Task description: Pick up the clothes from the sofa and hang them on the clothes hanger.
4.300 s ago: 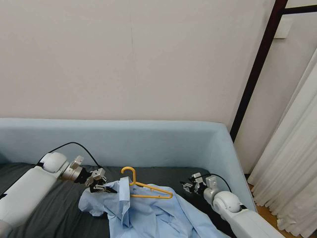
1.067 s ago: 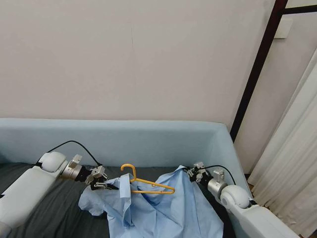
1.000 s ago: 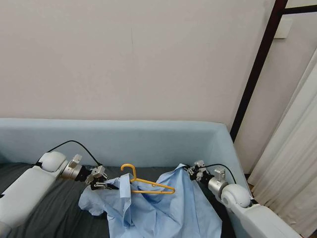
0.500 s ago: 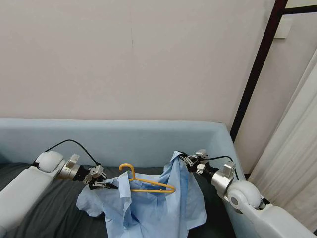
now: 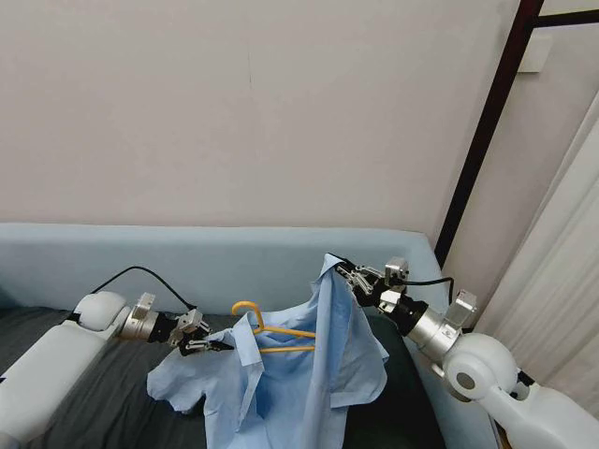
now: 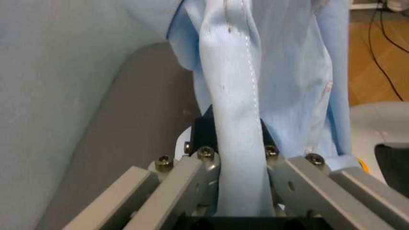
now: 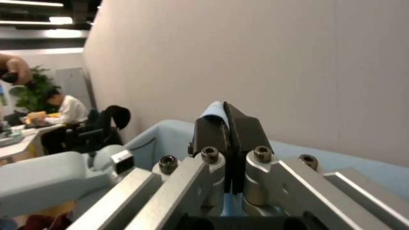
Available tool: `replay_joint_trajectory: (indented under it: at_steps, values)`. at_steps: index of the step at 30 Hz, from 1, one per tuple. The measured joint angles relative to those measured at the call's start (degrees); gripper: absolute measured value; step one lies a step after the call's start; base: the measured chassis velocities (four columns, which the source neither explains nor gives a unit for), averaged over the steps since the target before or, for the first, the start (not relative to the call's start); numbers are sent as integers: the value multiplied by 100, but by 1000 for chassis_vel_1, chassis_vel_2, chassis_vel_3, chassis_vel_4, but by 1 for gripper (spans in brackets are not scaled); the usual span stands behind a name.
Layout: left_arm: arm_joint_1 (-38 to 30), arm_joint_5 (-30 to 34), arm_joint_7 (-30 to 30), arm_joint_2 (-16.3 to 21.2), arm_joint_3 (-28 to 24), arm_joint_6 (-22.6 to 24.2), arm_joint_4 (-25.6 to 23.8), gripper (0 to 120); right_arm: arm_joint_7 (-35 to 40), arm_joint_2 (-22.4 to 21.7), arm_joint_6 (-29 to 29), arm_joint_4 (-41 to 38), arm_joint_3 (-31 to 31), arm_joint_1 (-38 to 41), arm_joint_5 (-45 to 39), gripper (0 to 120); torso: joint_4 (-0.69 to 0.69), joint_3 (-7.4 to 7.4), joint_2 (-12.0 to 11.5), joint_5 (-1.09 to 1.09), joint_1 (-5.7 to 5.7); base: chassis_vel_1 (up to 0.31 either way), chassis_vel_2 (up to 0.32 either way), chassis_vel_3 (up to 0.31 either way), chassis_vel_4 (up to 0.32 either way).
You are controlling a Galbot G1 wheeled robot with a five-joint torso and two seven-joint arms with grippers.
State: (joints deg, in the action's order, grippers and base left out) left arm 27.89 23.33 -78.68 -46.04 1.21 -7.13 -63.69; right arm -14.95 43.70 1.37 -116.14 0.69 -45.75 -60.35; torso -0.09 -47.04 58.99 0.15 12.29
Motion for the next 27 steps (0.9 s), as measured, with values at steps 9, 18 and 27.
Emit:
replay_joint_trajectory:
  at_steps: [9,18,27]
  values:
    - [190,726,922,-103,-18,-10,-118,2,-161,-72,74,-360,-122,-341,389,0,1,0,0,0,0,0,0,0,0]
    - [258,1929,1937,-101,-183,61,-625,2,-388,-130,250,-274,-179,-1004,1331,0,0,0,0,0,0,0,0,0,0]
    - [-192,2381,1979,327,-254,197,-1416,2,-180,-114,239,-16,-141,-1320,2054,20,1,0,0,1,0,0,0,0,0]
